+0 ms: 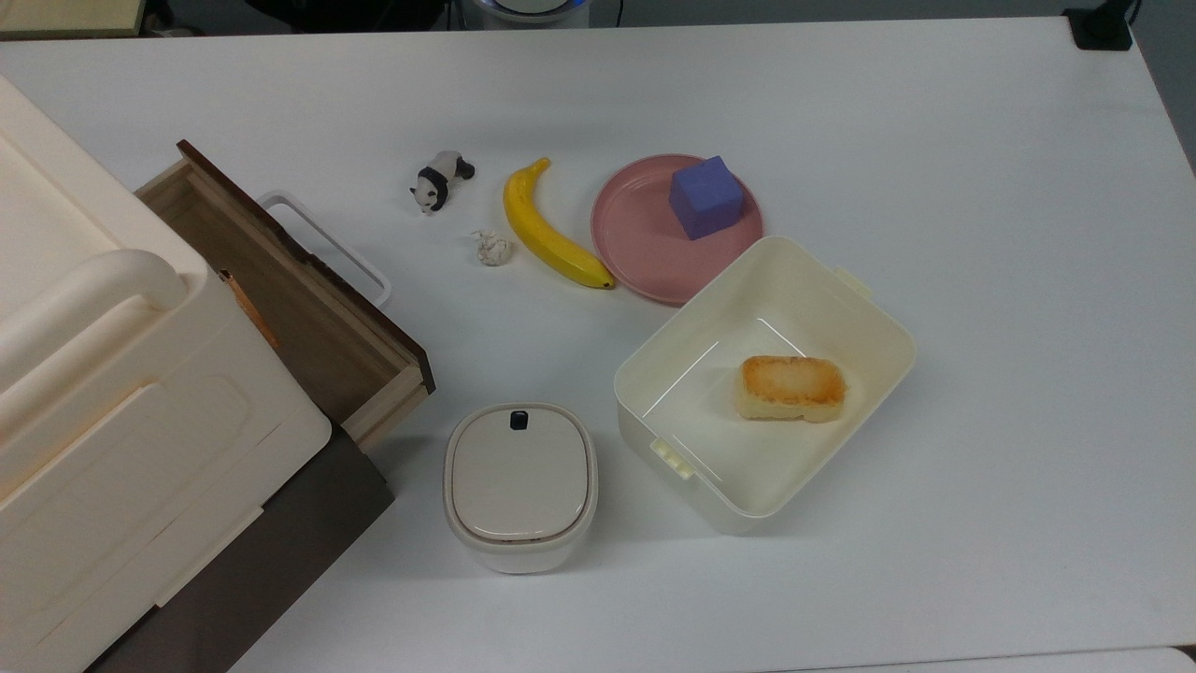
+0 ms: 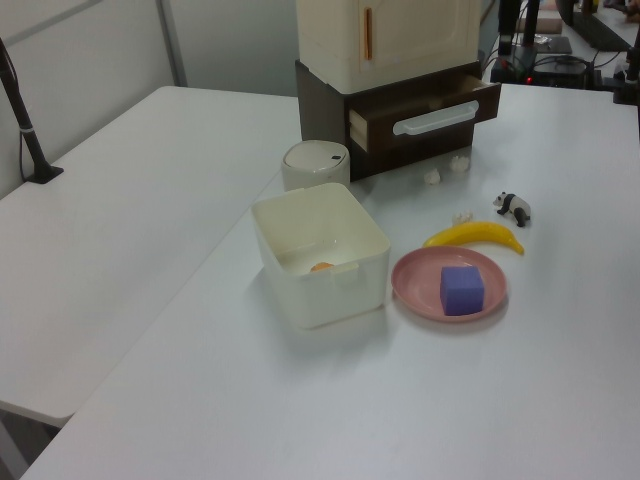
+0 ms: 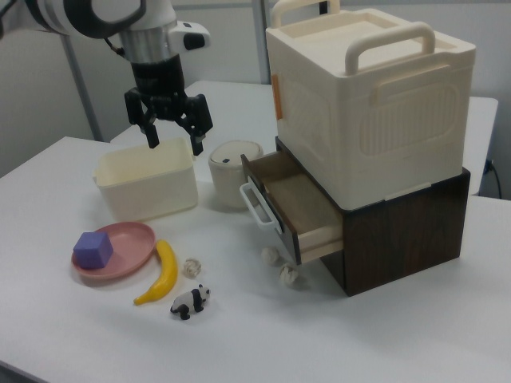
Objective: Slide the drawer open
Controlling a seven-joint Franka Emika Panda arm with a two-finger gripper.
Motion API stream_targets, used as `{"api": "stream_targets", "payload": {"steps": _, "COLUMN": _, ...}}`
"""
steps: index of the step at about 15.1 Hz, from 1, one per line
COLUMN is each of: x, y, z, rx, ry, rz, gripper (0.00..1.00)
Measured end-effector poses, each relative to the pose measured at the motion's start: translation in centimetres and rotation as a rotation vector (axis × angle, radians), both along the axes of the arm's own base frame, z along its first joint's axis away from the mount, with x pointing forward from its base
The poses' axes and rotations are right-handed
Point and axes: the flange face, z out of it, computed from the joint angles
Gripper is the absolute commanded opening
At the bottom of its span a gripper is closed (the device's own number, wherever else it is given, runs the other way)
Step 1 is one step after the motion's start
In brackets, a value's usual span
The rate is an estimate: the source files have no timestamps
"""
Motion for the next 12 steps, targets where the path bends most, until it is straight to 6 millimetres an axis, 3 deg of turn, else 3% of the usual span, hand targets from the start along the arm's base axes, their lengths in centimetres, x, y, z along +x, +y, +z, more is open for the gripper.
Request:
{"api": "stream_targets", "payload": {"steps": 3, "x": -0.6, "y": 0.2, "z": 0.8, "rx": 0.005, "ry": -0.002, "rz": -0.113, "gripper": 1.0}}
{"api": "stream_targets", "payload": {"steps": 9, "x": -0.2, "y": 0.3, "z": 1.1, "rx": 0.001, "ry": -0.042, "rz": -0.111, "gripper": 1.0}}
{"api": "stream_targets", "payload": {"steps": 12, "x": 0.0, "y": 1.4, "z": 1.1, "rx": 0.002, "ry": -0.041, "rz": -0.105, "gripper": 1.0}}
